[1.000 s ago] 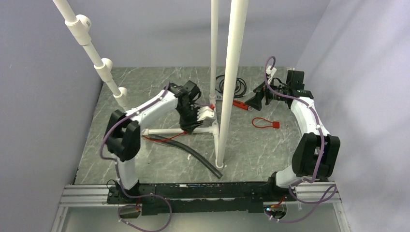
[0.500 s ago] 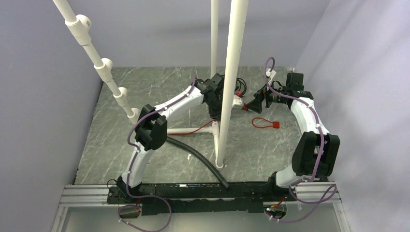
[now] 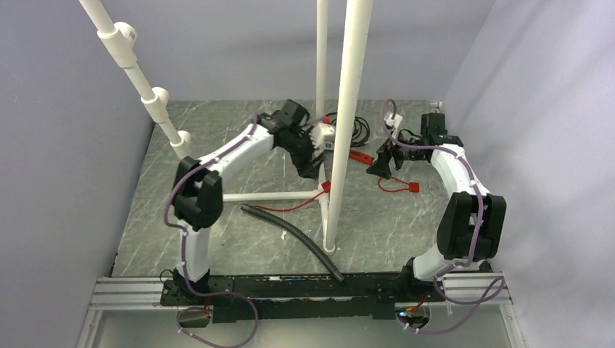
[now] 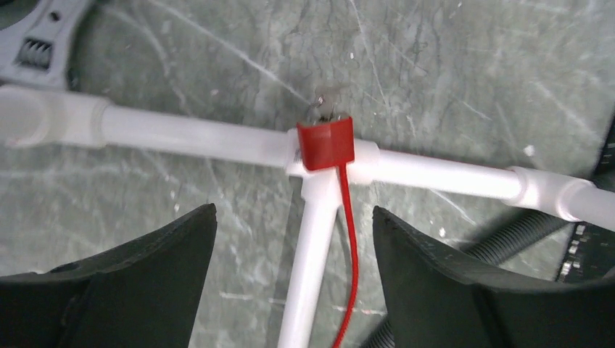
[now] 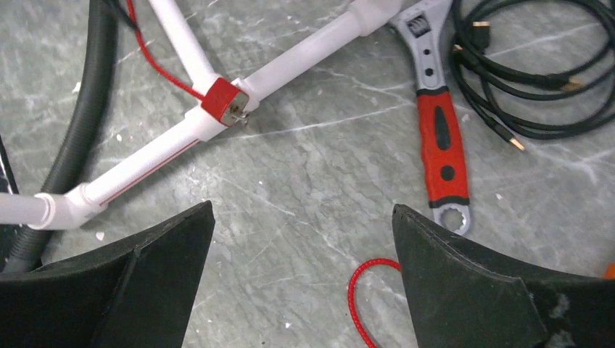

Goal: Lock with the key
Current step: Move the lock to the center of the board, then pick up the lock from the center of the board.

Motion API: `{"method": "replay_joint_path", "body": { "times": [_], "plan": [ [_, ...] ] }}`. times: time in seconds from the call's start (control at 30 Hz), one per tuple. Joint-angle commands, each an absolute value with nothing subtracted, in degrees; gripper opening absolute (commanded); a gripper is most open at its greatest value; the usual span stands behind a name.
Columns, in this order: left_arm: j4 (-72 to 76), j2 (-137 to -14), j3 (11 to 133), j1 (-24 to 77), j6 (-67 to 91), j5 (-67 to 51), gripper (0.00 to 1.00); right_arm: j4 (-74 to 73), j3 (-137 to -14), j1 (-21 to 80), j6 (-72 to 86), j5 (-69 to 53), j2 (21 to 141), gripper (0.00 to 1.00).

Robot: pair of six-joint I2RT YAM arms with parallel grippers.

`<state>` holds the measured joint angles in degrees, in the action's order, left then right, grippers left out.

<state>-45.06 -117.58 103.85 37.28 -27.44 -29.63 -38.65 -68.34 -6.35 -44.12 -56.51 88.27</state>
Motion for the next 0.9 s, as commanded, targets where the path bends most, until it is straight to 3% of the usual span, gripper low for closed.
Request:
{"method": "replay_joint_path", "body": {
  "times": [0.0, 0.3, 0.57, 0.87],
  "plan": [
    [-40.14, -108.13, 98.13, 31.56, -23.37, -40.72, 0.85, -40.49, -69.47, -2.4, -53.46, -54.49, 88.76, 0.93],
    [-34.21, -96.47, 80.94, 25.48, -23.14, -48.38, 0.83, -48.22, -72.8, 9.01, -73.38, -51.85, 92.96, 0.91],
    [-36.43, -95.51, 78.76, 24.0, -21.59, -49.39, 0.82, -45.98, -72.6, 15.41, -88.85, -46.6, 98.18, 0.87],
    [-34.82, -95.72, 77.69, 23.99, -19.39, -50.63, 0.81, -38.86, -69.55, 19.34, -92.12, -42.32, 100.87, 0.79]
  ]
}}
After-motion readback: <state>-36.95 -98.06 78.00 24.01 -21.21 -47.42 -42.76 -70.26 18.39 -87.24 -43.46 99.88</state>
